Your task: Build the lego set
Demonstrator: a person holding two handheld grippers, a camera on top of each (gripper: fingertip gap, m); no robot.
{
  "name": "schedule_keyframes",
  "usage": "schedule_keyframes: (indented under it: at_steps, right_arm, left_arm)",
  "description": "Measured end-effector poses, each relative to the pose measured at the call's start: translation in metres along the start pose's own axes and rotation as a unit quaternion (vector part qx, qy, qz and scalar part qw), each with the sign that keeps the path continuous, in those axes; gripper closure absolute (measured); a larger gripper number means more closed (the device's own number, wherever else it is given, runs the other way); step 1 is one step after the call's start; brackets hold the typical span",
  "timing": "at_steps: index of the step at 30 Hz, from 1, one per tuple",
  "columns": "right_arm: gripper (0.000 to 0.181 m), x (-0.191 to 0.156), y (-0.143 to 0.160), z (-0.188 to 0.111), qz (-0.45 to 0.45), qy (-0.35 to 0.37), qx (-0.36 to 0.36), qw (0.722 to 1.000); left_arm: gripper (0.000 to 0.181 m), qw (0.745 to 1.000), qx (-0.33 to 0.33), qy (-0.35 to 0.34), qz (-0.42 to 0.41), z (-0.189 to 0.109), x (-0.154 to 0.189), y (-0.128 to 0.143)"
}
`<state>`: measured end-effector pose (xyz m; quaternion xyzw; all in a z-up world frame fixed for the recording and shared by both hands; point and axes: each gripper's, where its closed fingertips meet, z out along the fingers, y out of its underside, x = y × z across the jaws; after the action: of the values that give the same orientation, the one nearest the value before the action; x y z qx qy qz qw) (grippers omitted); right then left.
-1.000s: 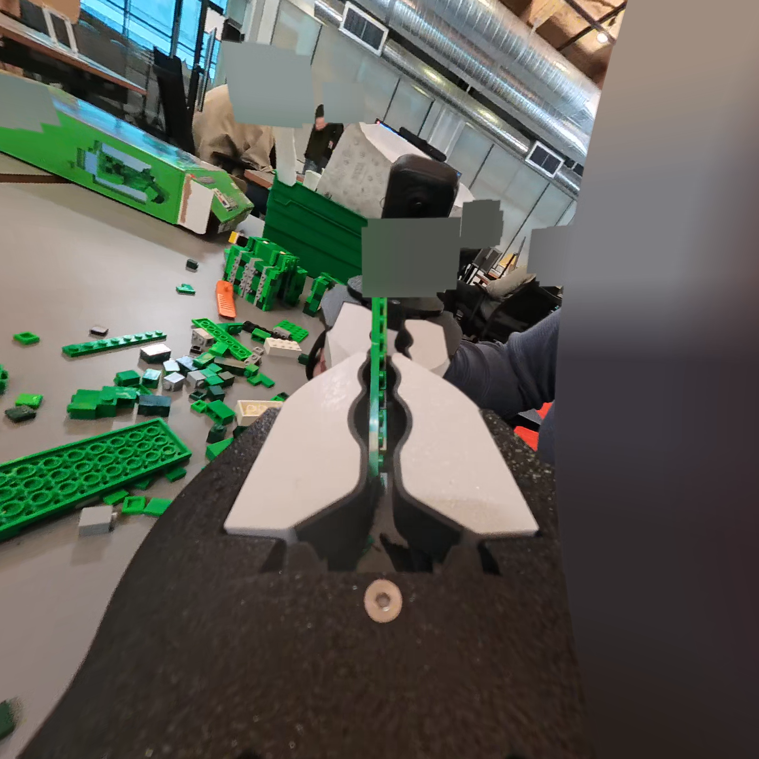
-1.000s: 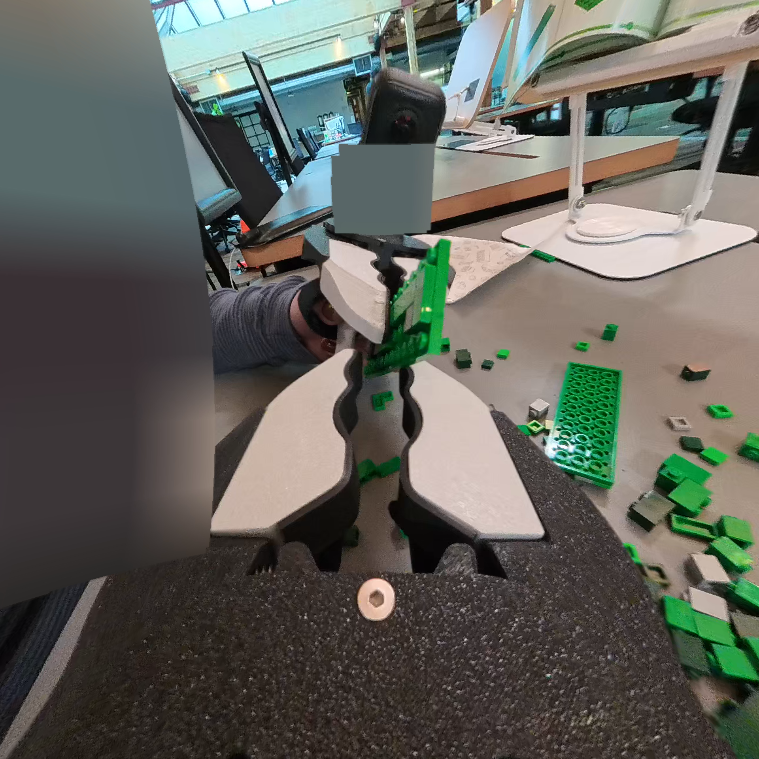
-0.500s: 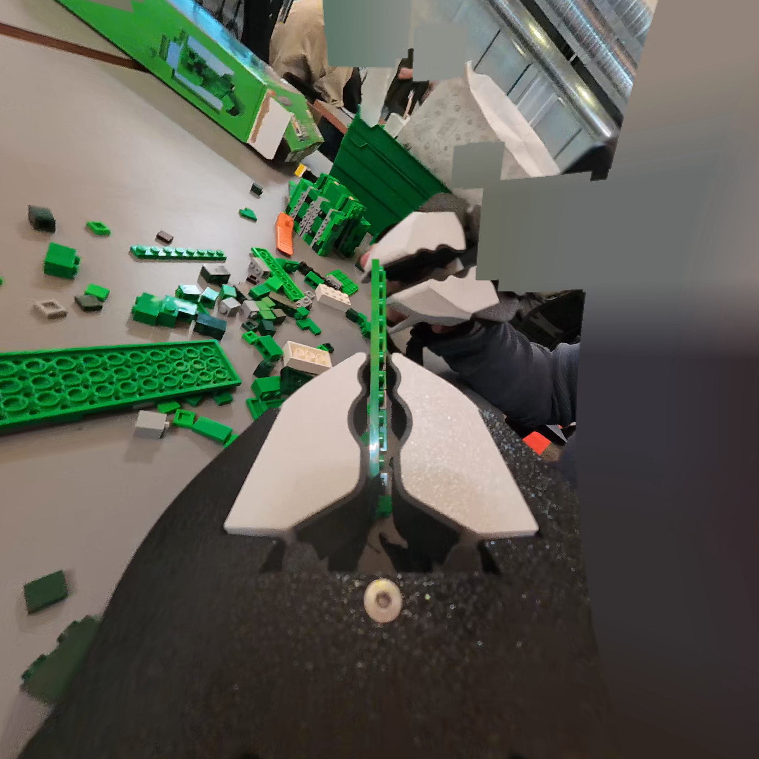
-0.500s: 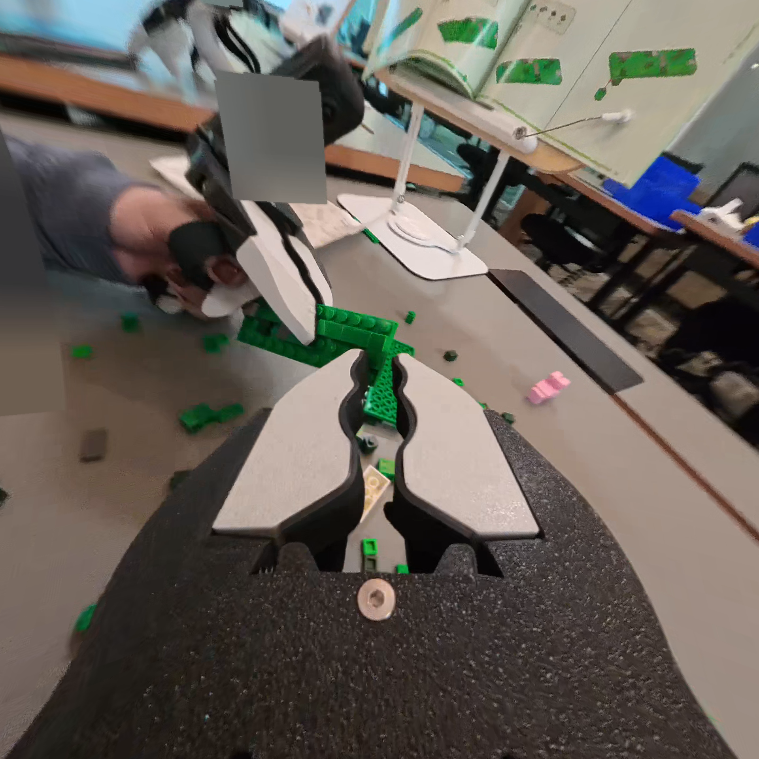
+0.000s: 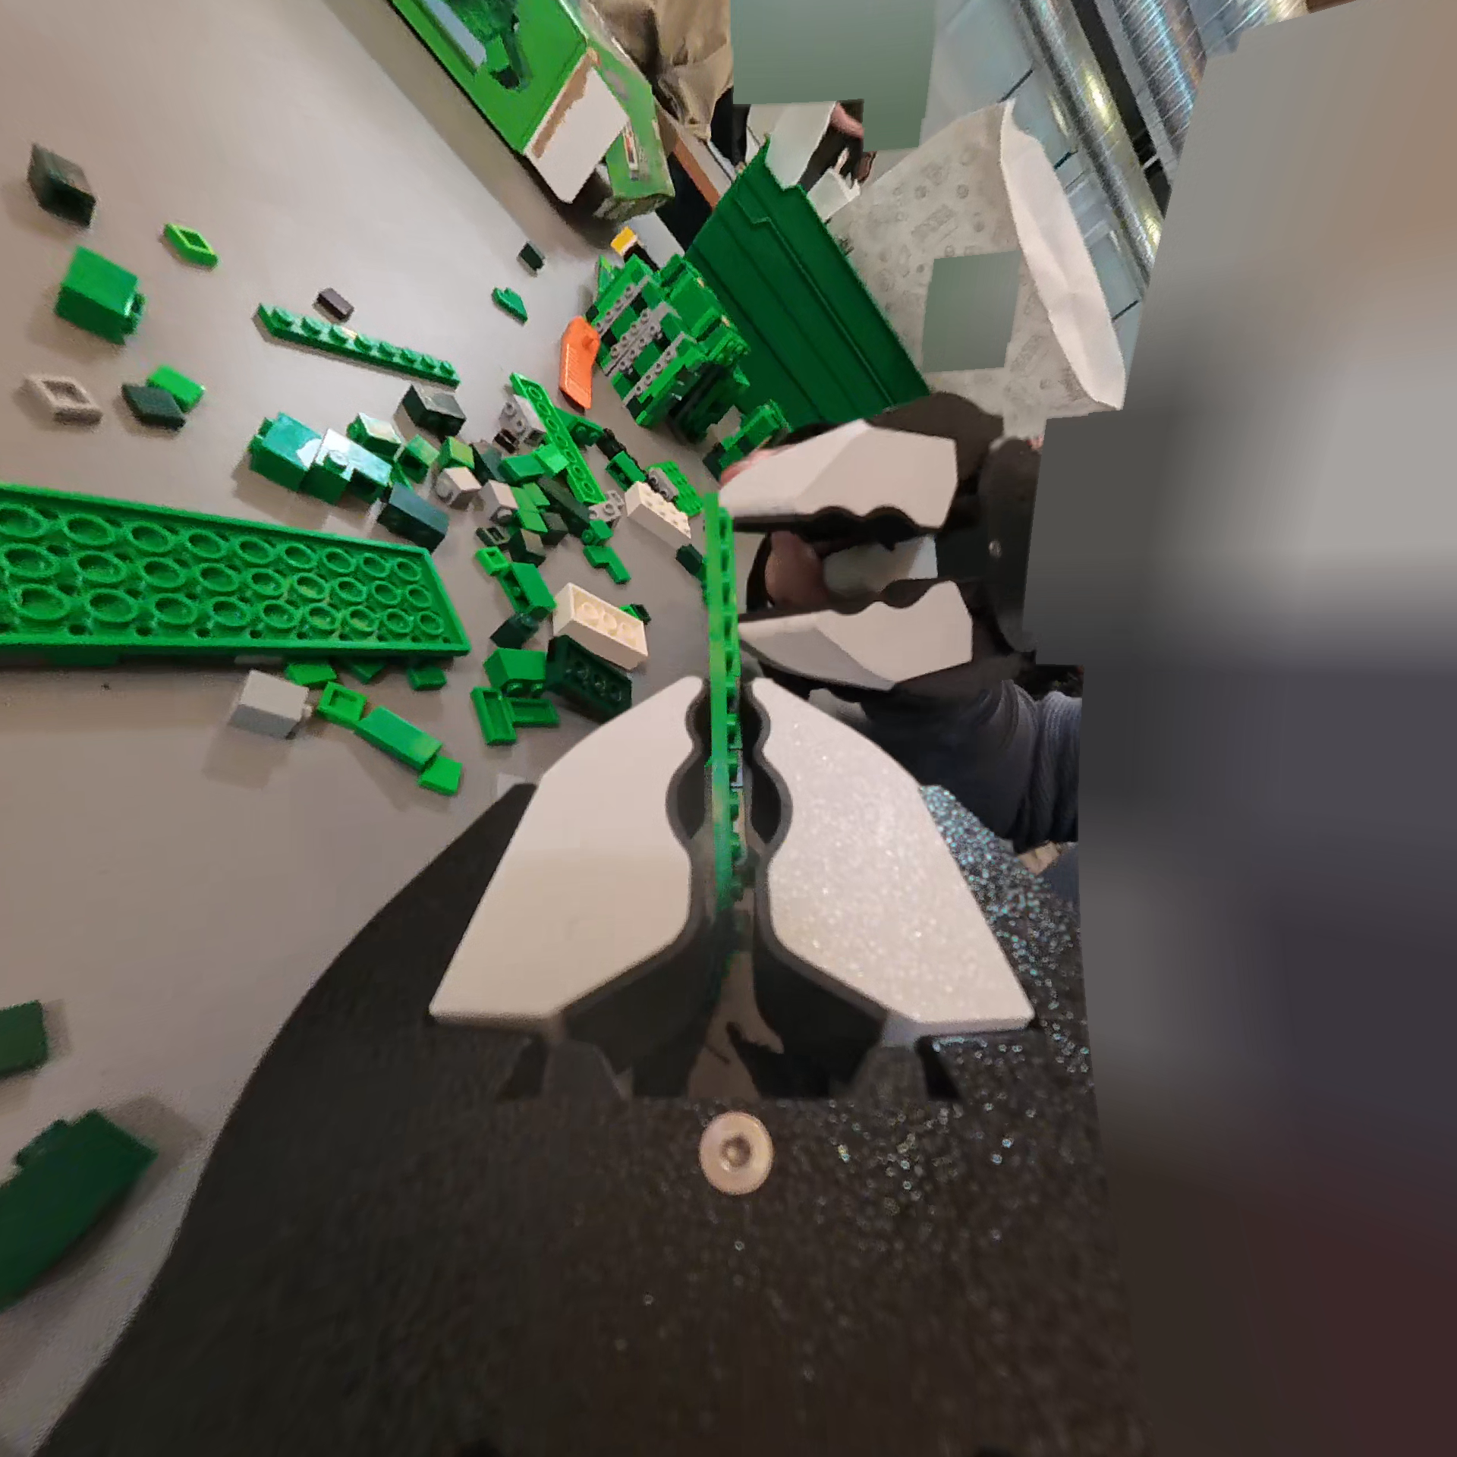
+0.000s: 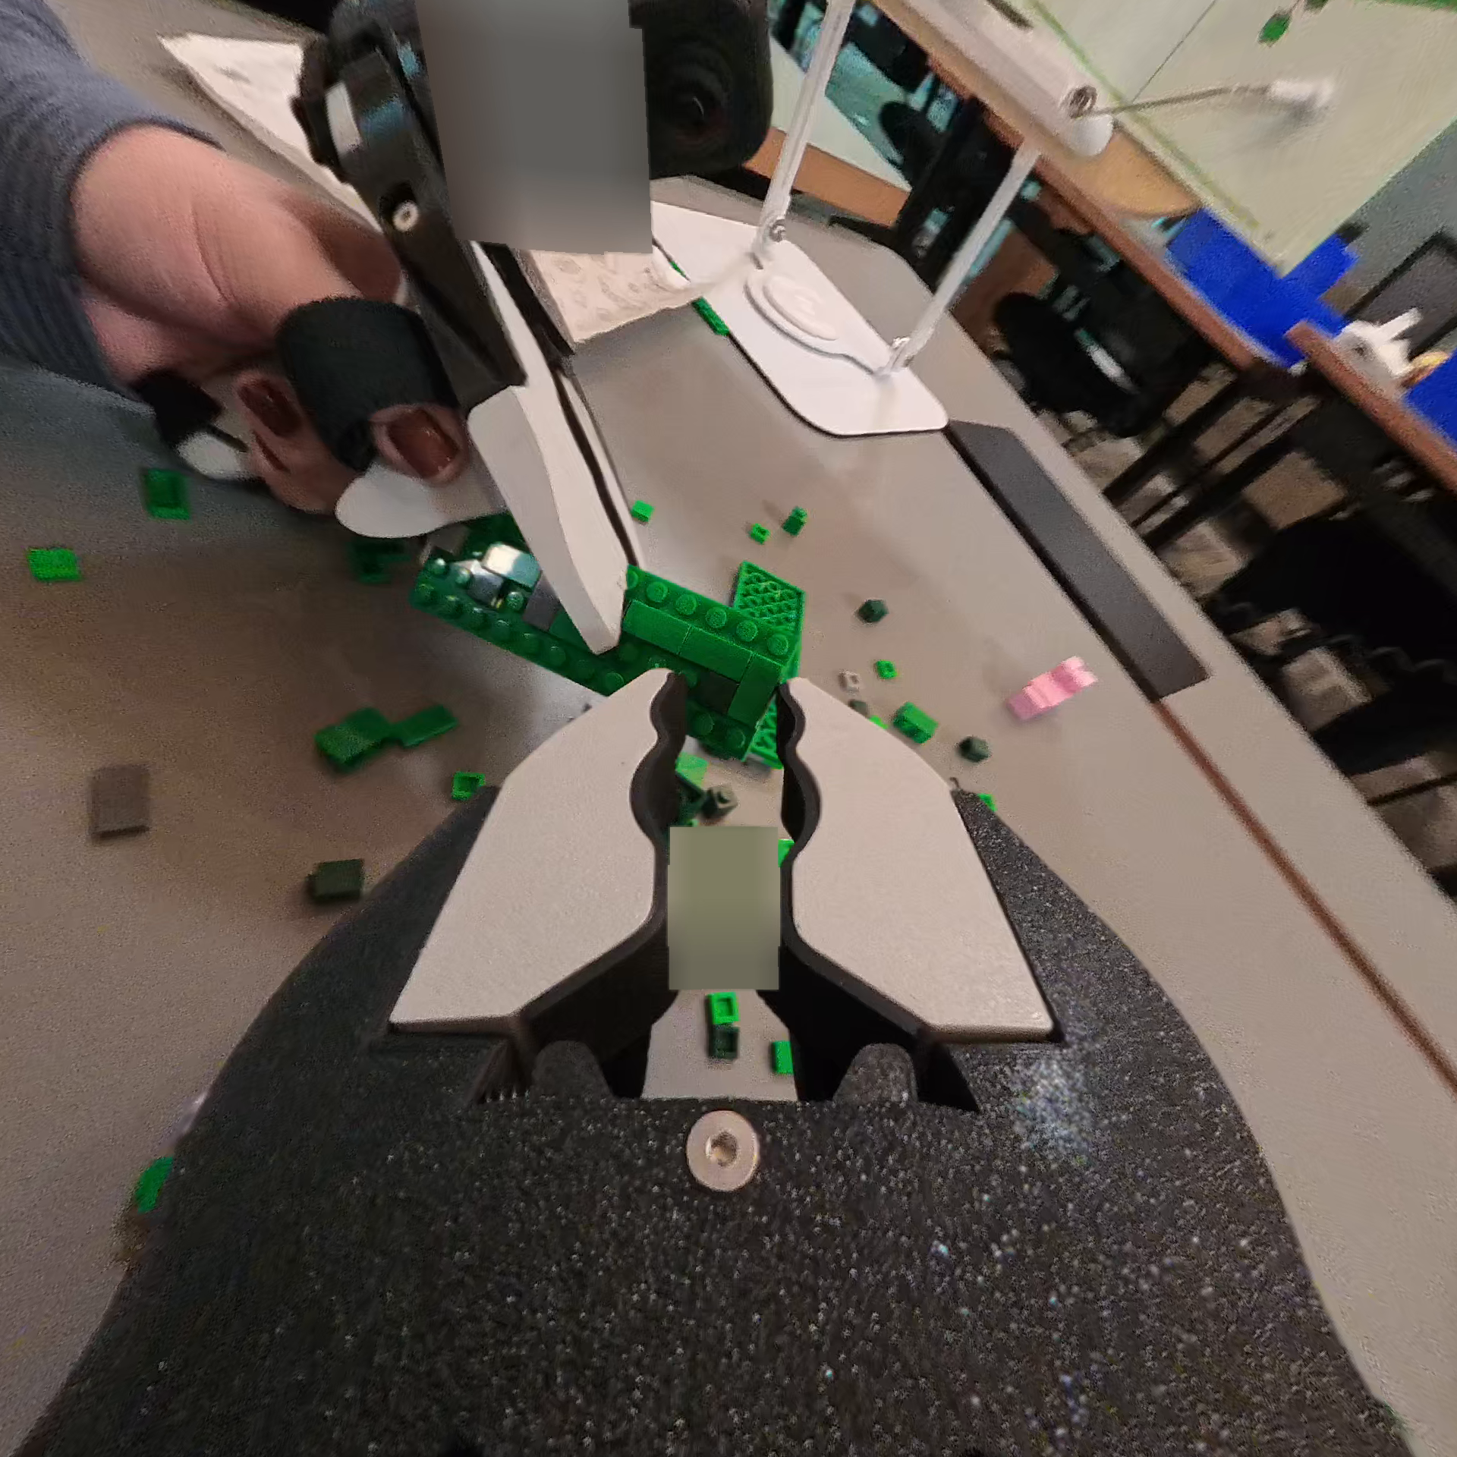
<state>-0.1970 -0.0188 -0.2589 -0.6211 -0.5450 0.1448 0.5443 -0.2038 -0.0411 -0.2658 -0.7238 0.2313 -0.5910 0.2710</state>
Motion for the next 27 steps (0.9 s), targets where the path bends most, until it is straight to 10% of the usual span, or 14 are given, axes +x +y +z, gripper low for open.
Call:
schedule_keyframes:
  at_steps: [27]
  right_arm:
    - [0.166, 0.001, 0.008, 0.008, -0.06, 0.072, -0.041, 0.995]
  left_arm:
    - [0.175, 0.999, -0.015, -0.038, -0.021, 0.0, -0.014, 0.008]
